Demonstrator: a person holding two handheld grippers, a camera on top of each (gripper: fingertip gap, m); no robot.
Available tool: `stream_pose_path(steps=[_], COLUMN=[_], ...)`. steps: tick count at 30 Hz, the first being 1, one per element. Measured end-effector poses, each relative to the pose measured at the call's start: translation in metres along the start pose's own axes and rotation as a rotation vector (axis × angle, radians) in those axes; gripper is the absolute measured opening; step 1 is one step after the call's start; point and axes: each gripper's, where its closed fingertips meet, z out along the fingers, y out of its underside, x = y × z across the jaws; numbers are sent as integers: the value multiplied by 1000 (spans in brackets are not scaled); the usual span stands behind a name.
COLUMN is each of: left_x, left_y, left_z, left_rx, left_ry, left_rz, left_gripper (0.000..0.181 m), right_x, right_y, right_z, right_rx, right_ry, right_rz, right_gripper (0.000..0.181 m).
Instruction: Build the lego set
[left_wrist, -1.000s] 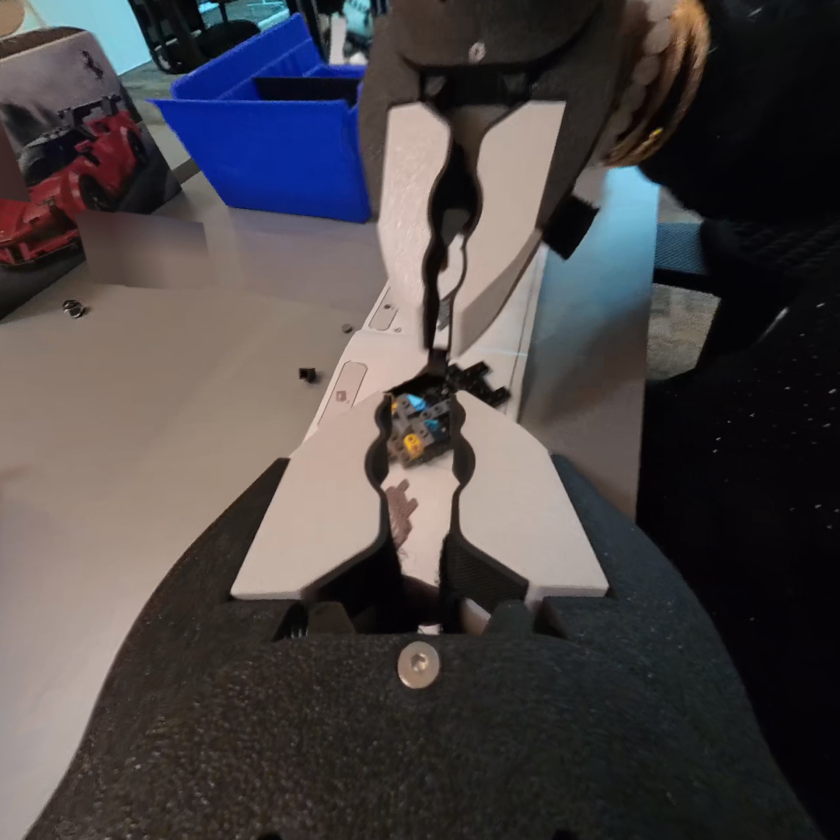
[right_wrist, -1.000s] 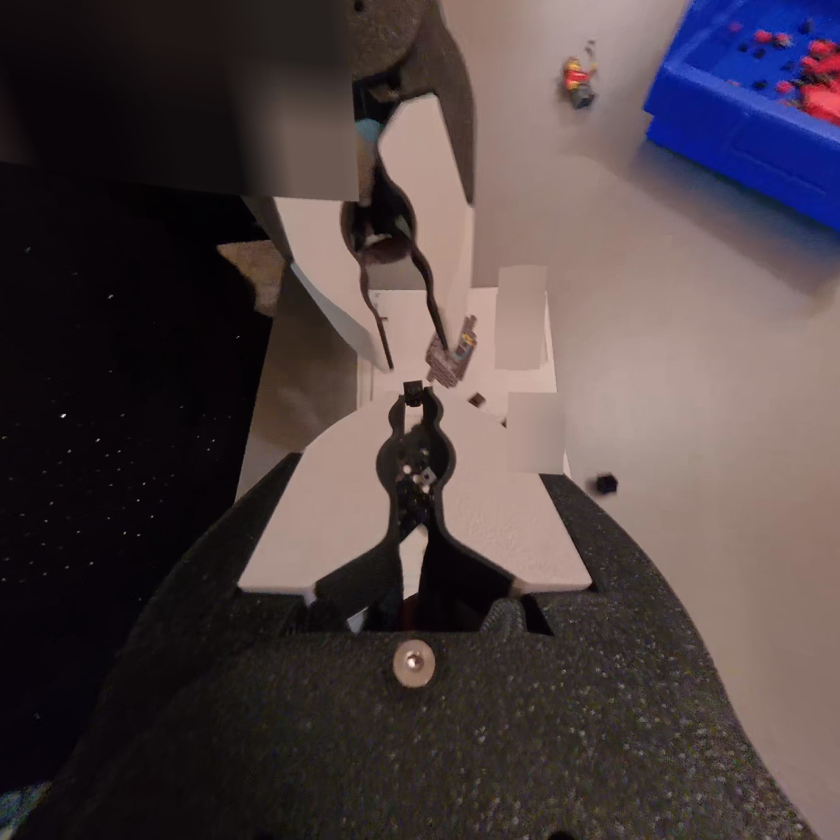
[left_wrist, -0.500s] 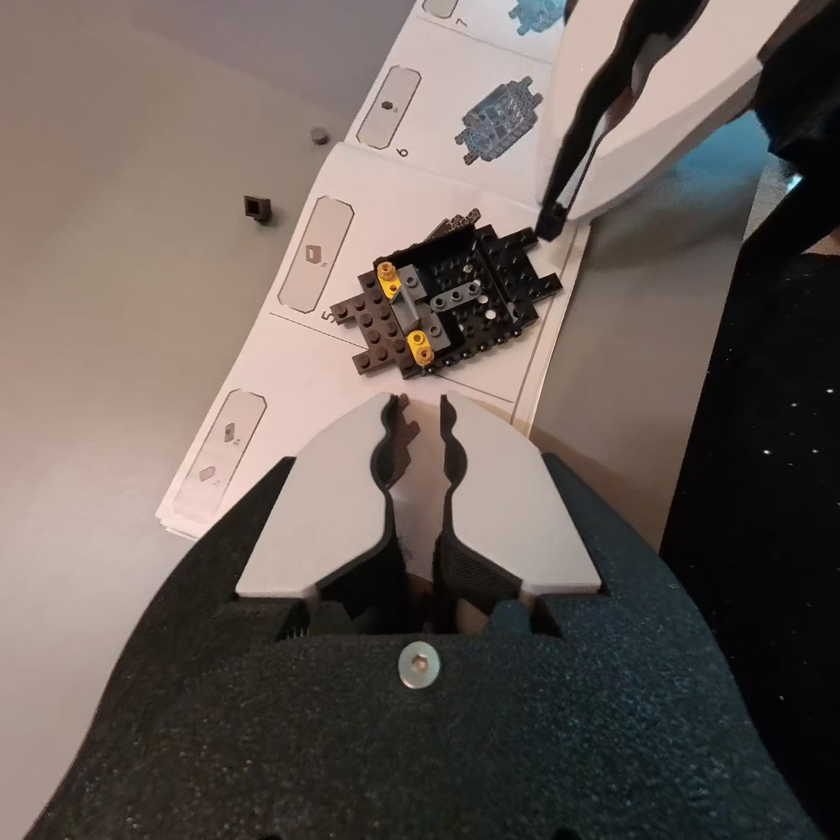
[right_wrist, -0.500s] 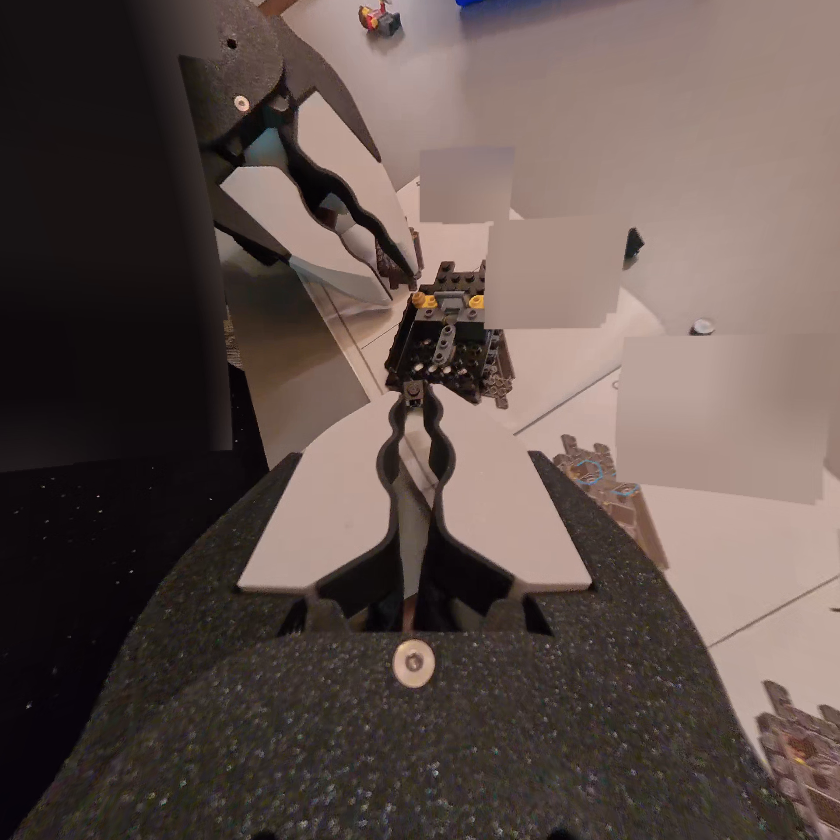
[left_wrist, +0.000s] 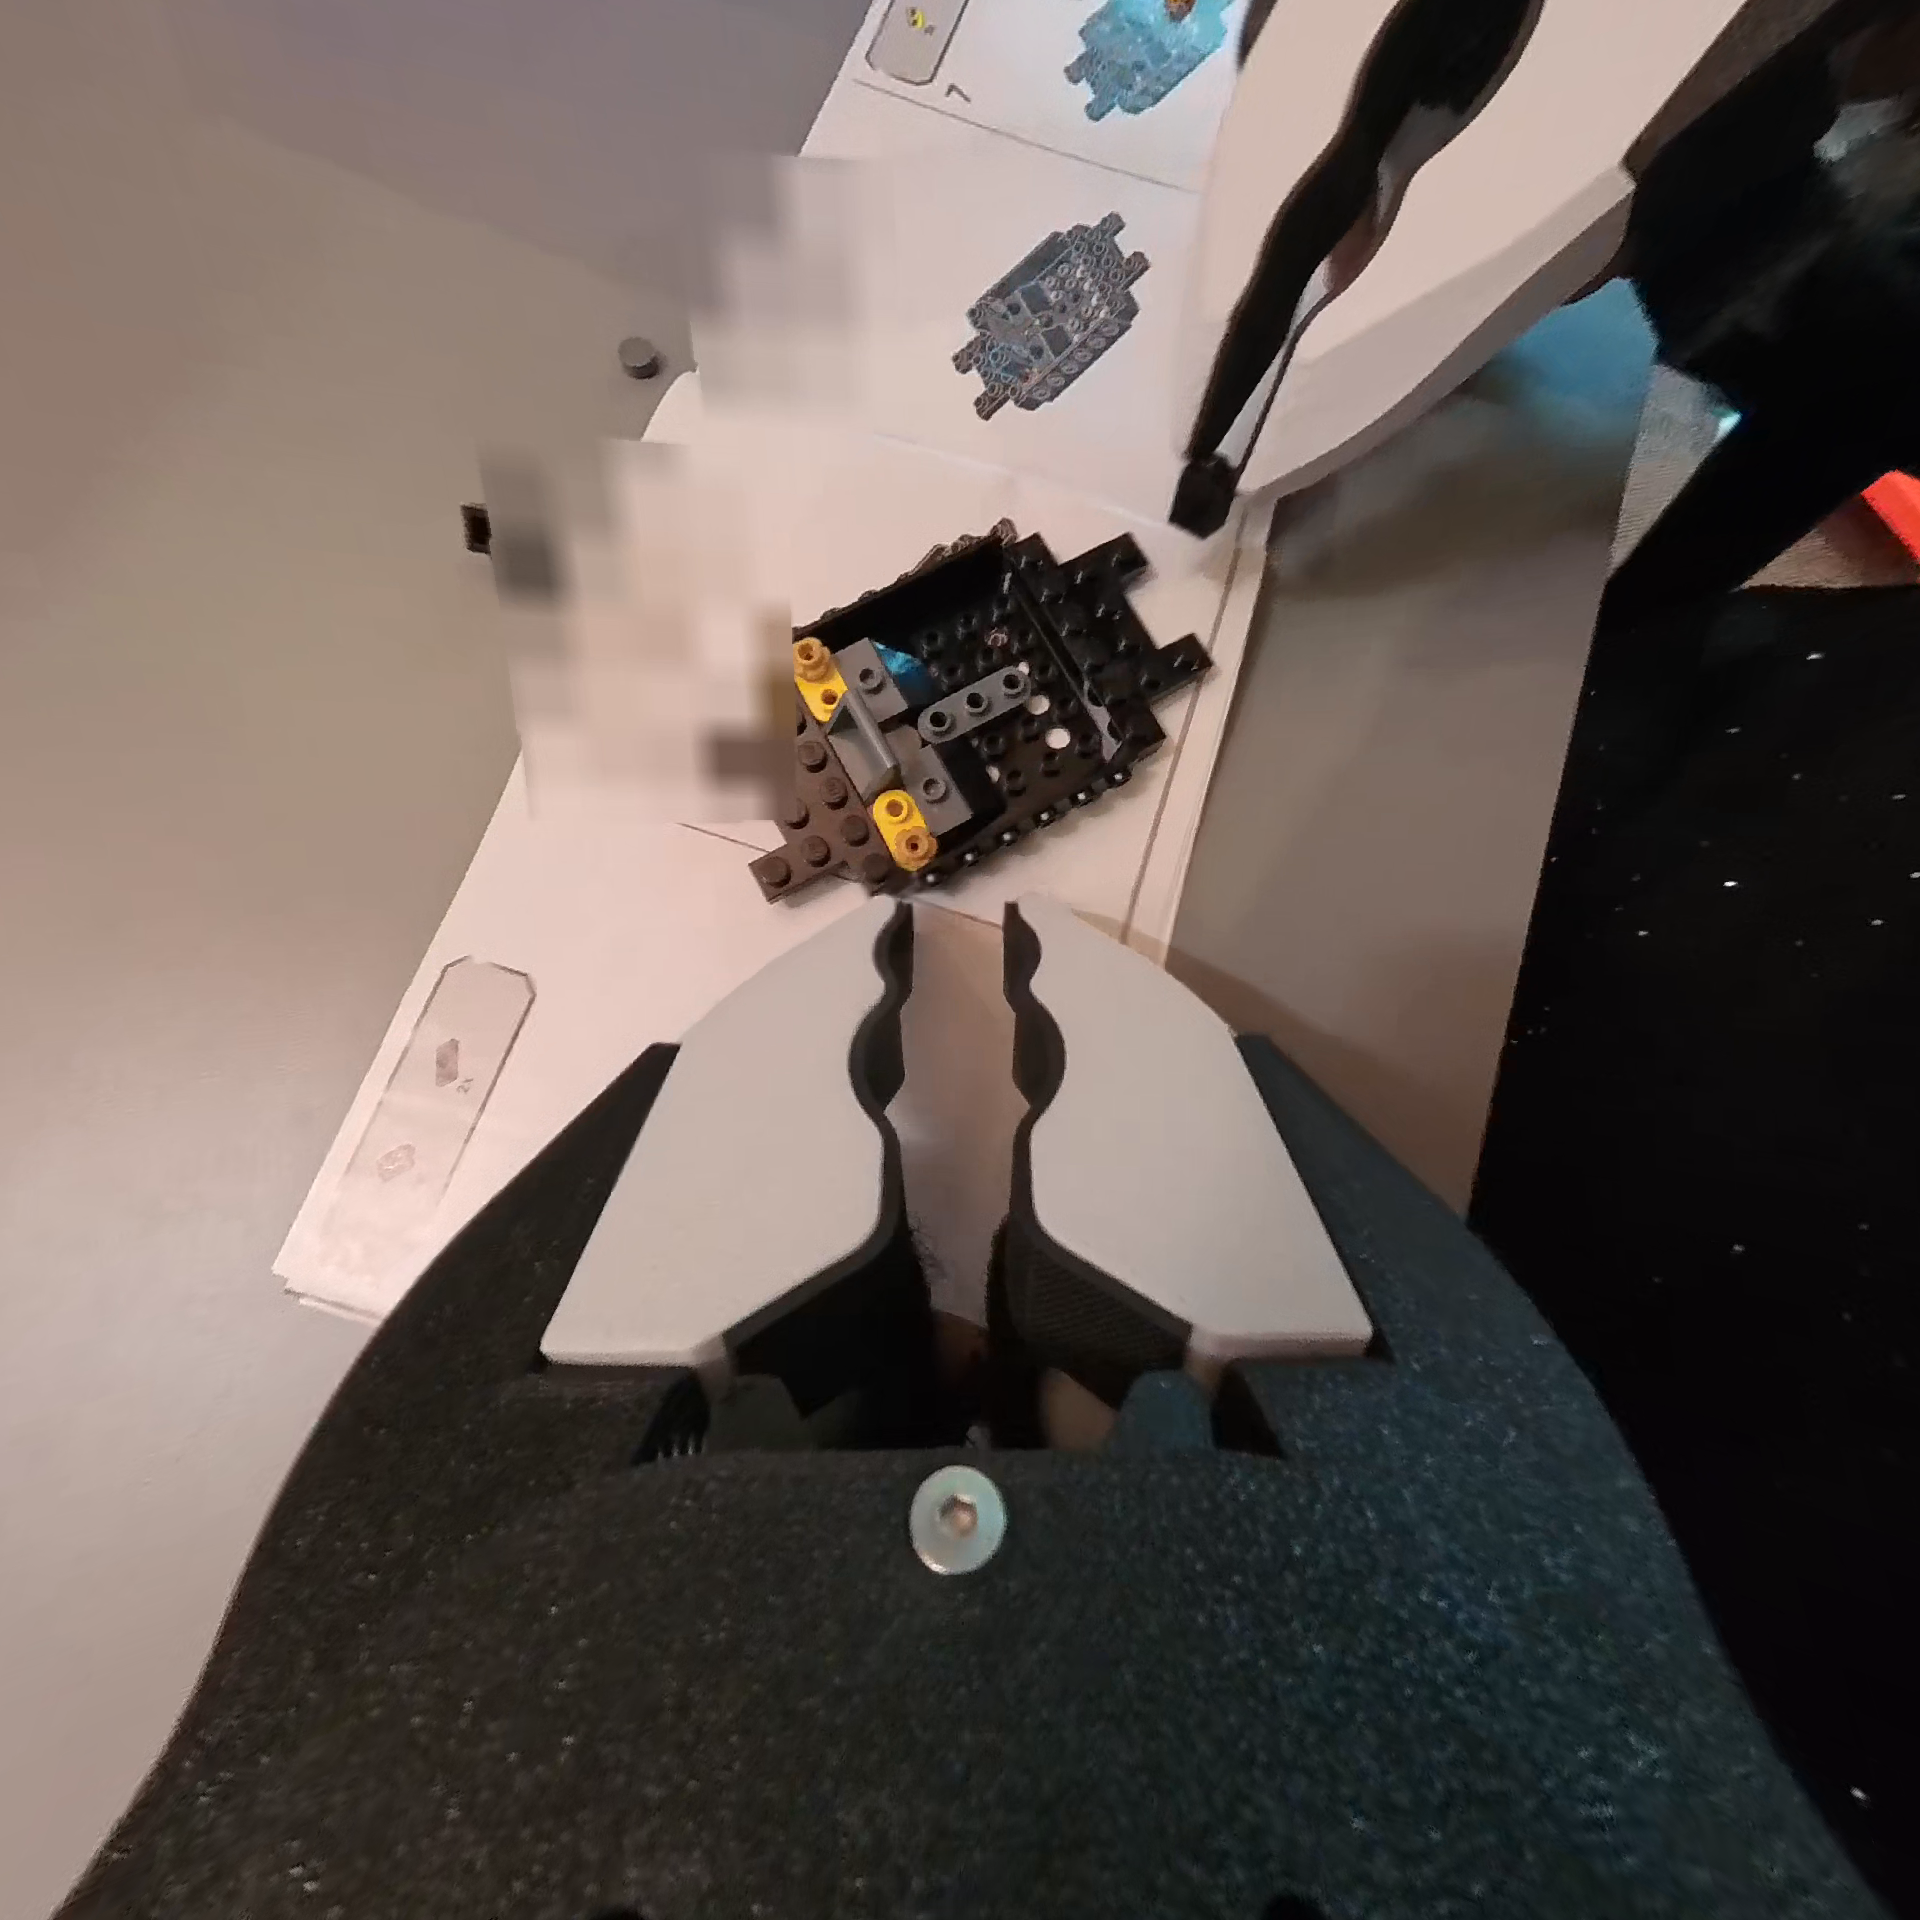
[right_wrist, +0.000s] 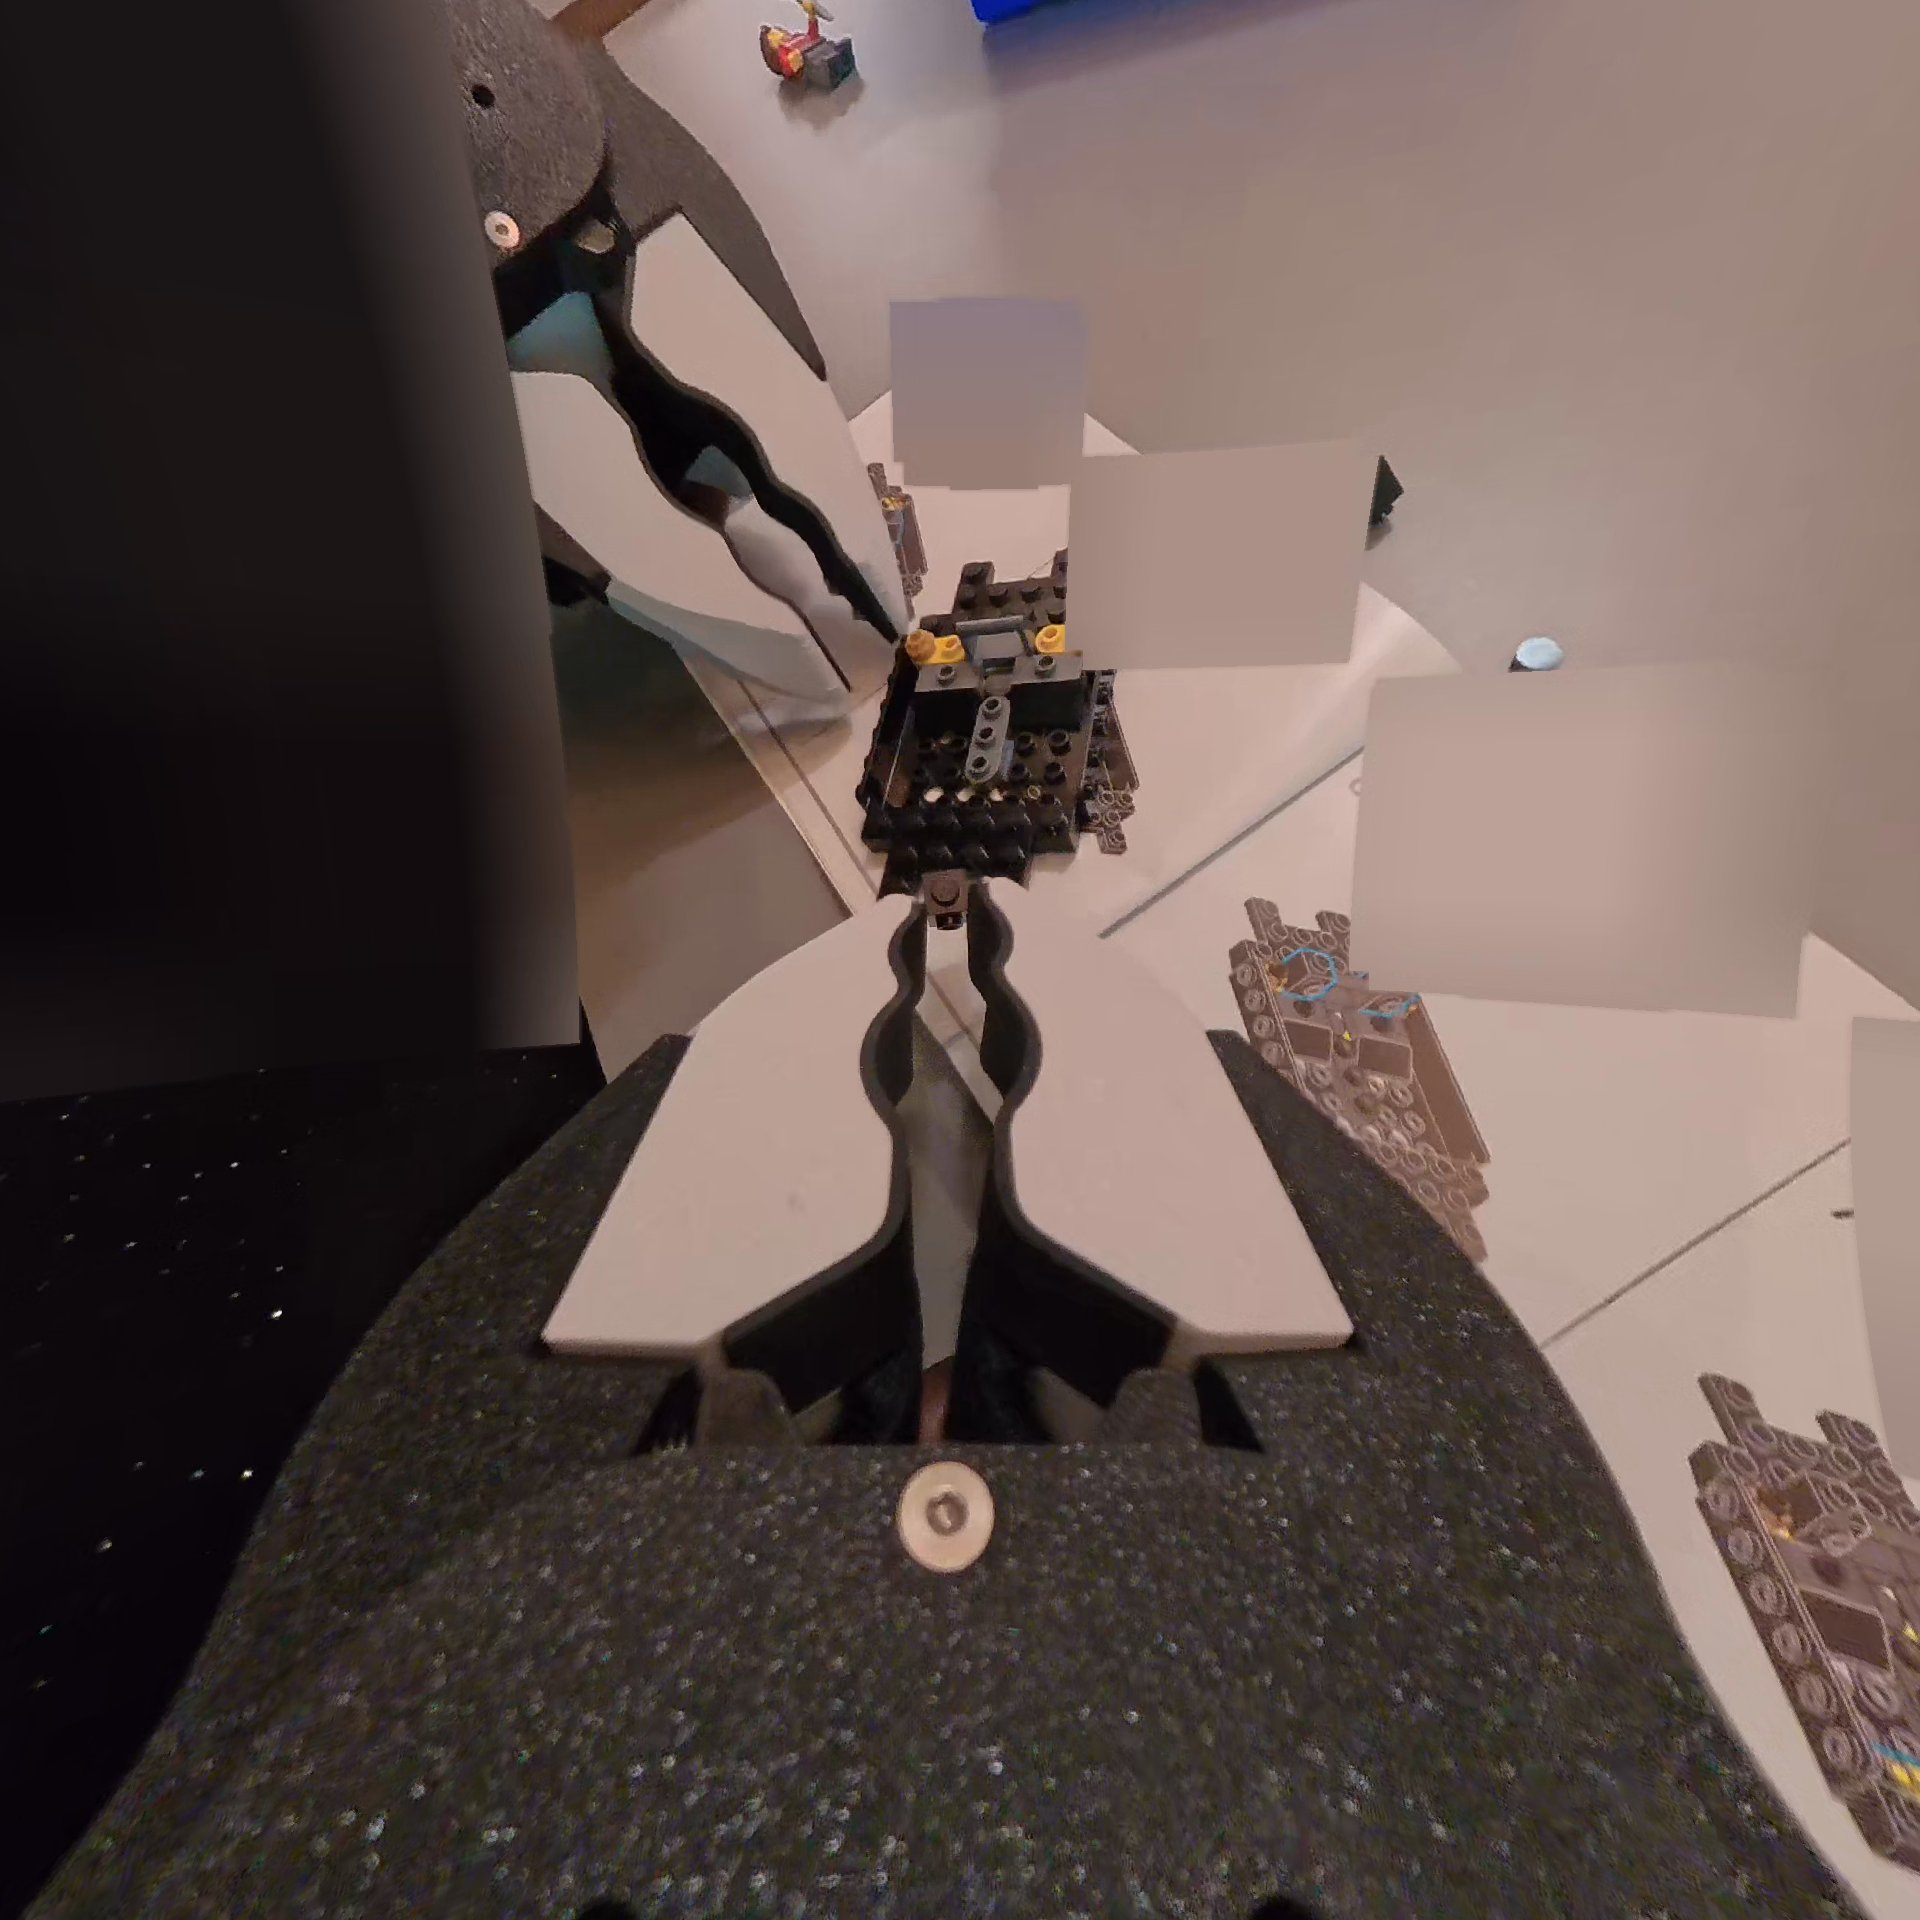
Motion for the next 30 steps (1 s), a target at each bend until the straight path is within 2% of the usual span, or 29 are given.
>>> stream_pose_path(steps=[1,4,9,17,26,30], left_x=[-4,-13,-10,7,30,27], left_y=[1,4,-1,-4,-16,-15], left_z=[-1,-1,5,9,15,12], left_rx=[-2,-10,0,-15,30,36], left_ry=[-19,-41,-12,38,142,127], left_rz=[0,-35,-63,-37,-58,-48], left_gripper=[16,19,28,27,24,24], right_x=[2,6,8,17,19,17], right_y=[1,4,10,7,0,-6], right_z=[-2,-6,-10,-16,-17,-13], right_rx=[4,15,-6,4,9,17], right_ry=[8,18,25,50,61,47], right_rz=[6,32,23,16,-14,-49], right_gripper=[8,8,8,8,8,7])
